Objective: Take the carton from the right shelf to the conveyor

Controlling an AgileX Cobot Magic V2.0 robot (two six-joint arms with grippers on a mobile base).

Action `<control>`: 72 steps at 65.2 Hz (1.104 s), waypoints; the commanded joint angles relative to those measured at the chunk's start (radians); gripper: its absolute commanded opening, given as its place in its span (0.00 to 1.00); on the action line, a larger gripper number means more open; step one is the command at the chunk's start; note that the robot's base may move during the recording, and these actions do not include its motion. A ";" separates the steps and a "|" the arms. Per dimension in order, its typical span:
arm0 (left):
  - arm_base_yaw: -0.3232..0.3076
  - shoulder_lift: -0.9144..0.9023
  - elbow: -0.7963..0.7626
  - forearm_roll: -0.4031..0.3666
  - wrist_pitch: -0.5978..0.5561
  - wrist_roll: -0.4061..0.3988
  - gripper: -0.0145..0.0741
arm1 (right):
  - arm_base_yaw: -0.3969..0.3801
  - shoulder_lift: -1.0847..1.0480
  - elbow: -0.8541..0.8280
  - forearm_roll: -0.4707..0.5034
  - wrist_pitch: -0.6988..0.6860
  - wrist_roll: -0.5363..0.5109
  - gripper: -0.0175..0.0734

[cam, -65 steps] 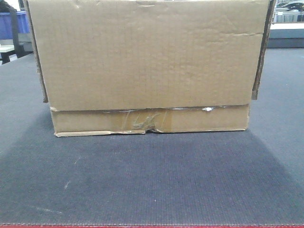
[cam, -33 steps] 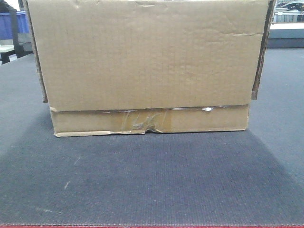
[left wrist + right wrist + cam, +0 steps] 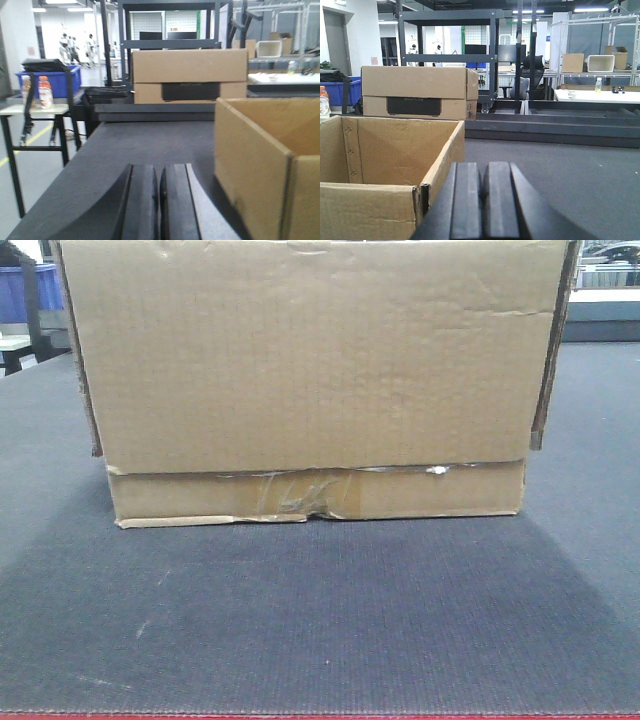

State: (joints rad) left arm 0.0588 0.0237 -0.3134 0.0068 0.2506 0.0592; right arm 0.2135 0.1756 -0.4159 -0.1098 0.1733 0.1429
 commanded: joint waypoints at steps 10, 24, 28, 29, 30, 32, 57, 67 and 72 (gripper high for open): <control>0.012 -0.024 0.266 -0.024 -0.228 0.035 0.19 | -0.003 -0.007 0.000 -0.012 -0.025 -0.006 0.12; 0.012 -0.024 0.313 -0.026 -0.245 0.035 0.19 | -0.003 -0.007 0.000 -0.012 -0.025 -0.006 0.12; 0.012 -0.024 0.313 -0.026 -0.245 0.035 0.19 | -0.003 -0.007 0.000 -0.012 -0.025 -0.006 0.12; 0.012 -0.024 0.313 -0.026 -0.245 0.035 0.19 | -0.003 -0.007 0.000 -0.012 -0.025 -0.006 0.12; 0.012 -0.024 0.313 -0.026 -0.245 0.035 0.19 | -0.003 -0.007 0.000 -0.012 -0.025 -0.006 0.12; 0.012 -0.024 0.313 -0.026 -0.245 0.035 0.19 | -0.003 -0.007 0.000 -0.012 -0.025 -0.006 0.12; 0.012 -0.024 0.313 -0.026 -0.245 0.035 0.19 | -0.003 -0.007 0.000 -0.012 -0.025 -0.006 0.12; 0.012 -0.024 0.313 -0.026 -0.245 0.035 0.19 | -0.003 -0.007 0.000 -0.012 -0.025 -0.006 0.12; 0.012 -0.024 0.313 -0.026 -0.245 0.035 0.19 | -0.003 -0.007 0.000 -0.012 -0.025 -0.006 0.12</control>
State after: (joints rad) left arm 0.0692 0.0051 0.0010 -0.0099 0.0257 0.0872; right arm 0.2135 0.1732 -0.4159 -0.1098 0.1714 0.1429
